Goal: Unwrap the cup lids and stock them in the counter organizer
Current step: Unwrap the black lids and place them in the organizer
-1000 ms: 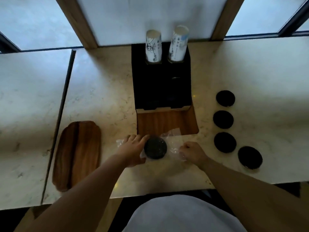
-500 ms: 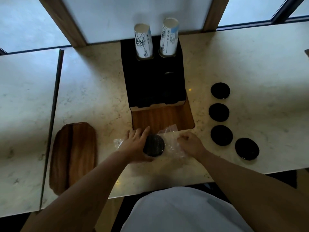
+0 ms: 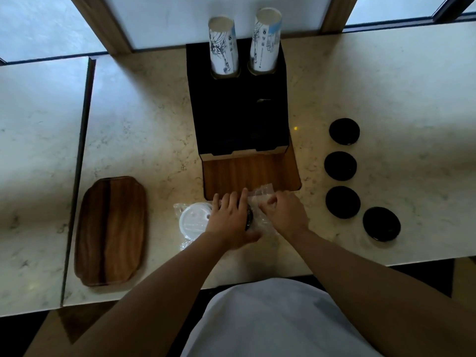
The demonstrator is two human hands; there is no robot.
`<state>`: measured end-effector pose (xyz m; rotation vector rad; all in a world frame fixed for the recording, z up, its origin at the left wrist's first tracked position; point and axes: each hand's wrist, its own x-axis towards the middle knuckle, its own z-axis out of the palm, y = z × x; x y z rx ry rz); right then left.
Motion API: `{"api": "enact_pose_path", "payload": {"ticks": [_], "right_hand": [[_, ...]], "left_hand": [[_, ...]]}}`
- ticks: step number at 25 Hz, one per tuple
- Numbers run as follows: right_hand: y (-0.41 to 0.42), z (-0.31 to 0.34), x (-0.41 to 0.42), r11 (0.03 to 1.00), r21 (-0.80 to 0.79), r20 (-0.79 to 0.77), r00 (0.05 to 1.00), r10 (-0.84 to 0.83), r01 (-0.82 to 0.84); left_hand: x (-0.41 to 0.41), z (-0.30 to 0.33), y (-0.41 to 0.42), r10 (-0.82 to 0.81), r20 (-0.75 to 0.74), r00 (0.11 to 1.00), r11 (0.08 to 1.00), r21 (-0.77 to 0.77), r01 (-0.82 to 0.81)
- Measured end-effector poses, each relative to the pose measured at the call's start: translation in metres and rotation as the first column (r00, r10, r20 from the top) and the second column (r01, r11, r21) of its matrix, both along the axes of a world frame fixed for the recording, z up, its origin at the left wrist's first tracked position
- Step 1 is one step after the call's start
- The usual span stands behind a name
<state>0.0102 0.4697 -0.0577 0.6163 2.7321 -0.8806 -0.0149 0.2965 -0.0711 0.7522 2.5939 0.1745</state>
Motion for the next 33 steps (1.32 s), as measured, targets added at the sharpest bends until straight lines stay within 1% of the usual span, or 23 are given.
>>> {"api": "enact_pose_path", "payload": {"ticks": [5, 10, 15, 23, 26, 29, 33], "right_hand": [[-0.003, -0.001, -0.001, 0.999, 0.033, 0.074, 0.997, 0.000, -0.002], [-0.008, 0.004, 0.000, 0.995, 0.091, 0.055, 0.998, 0.025, -0.030], [-0.009, 0.006, -0.001, 0.997, 0.070, 0.071, 0.997, 0.006, -0.011], [0.010, 0.007, 0.005, 0.993, 0.015, 0.108, 0.988, -0.114, 0.113], [0.021, 0.006, 0.007, 0.987, 0.020, 0.115, 0.981, -0.159, 0.158], [0.035, 0.006, 0.009, 0.983, 0.044, 0.114, 0.977, -0.182, 0.178], [0.054, 0.006, 0.010, 0.982, 0.037, 0.132, 0.973, -0.187, 0.184]], "left_hand": [[0.001, -0.004, 0.001, -0.012, 0.004, 1.000, 0.998, -0.059, 0.012], [0.002, -0.004, 0.003, -0.006, -0.004, 1.000, 0.997, -0.081, 0.006], [0.001, -0.003, 0.004, 0.006, -0.002, 1.000, 0.997, -0.081, -0.006], [0.001, -0.004, 0.004, 0.003, -0.002, 1.000, 0.996, -0.090, -0.004], [0.001, -0.002, 0.004, 0.004, -0.003, 1.000, 0.996, -0.084, -0.004], [0.001, -0.001, 0.003, -0.002, -0.002, 1.000, 0.997, -0.078, 0.002], [0.001, 0.002, 0.004, 0.000, 0.004, 1.000, 0.996, -0.086, 0.001]]}}
